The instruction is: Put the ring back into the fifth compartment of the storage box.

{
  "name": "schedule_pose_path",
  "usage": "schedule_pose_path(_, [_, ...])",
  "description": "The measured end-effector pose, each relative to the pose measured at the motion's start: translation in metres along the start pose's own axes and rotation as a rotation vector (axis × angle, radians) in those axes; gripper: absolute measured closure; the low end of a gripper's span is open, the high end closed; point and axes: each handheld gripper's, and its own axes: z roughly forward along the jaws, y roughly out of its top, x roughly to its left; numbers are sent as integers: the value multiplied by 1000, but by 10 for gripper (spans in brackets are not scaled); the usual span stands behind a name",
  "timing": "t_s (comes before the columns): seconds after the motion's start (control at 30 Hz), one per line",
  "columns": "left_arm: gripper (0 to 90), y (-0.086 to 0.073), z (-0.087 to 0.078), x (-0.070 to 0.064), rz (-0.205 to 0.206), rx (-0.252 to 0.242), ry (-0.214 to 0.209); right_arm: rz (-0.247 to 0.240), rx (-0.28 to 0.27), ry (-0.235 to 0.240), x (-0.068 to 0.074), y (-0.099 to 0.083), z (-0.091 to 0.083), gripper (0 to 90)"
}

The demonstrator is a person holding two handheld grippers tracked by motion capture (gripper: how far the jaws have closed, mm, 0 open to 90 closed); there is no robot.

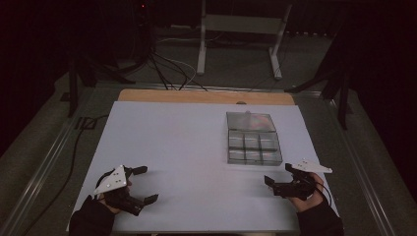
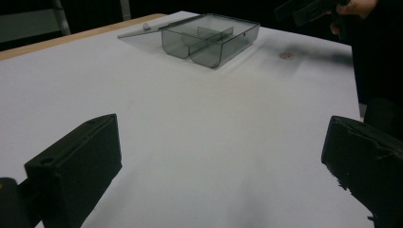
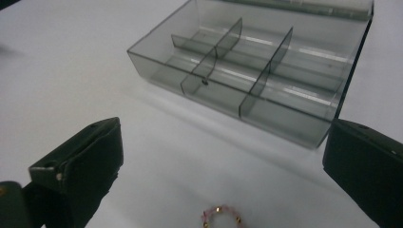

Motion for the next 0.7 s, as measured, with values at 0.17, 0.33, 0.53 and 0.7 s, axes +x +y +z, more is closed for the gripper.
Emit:
schedule_pose_path(0.17, [7, 0, 0, 0, 4, 1, 2, 26, 41, -9, -1, -2, 0, 0])
schedule_pose_path(0.33, [7, 0, 0, 0, 5, 3, 2, 52, 75, -25, -2, -5, -1, 45])
schedule_pose_path(0.53, [7, 0, 0, 0, 7, 4, 3, 50, 131, -73, -1, -7, -2, 189])
schedule_pose_path(0.7, [6, 0, 0, 0, 9, 5, 3, 33, 201, -96, 1, -9, 0, 369])
